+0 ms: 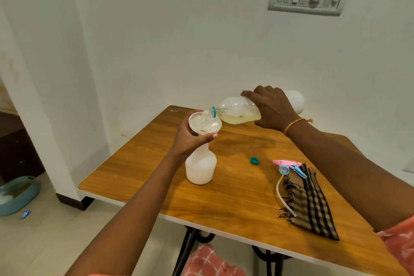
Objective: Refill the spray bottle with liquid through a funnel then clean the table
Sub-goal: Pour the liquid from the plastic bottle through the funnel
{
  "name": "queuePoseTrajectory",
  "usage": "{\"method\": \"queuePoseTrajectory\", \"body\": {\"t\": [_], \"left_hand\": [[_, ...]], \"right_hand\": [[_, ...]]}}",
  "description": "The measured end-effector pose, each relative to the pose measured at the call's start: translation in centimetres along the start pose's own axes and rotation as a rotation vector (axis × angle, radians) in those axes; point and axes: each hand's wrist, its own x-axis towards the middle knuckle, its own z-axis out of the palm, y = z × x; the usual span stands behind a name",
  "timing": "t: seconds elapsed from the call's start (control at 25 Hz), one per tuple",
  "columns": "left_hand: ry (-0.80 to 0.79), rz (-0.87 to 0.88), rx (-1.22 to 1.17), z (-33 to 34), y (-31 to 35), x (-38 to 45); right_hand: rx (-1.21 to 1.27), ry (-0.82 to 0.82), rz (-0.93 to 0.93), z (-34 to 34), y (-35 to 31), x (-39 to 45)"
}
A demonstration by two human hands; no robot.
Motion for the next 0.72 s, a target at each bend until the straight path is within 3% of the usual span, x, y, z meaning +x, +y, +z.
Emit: {"method": "queuePoseTrajectory", "body": {"t": [0.72], "left_hand": [[0.010,0.000,-0.038,0.14,0.42,0.03]], "right_hand": [[-0.037,0.027,-0.005,-0.32,0.28,0.78]]}}
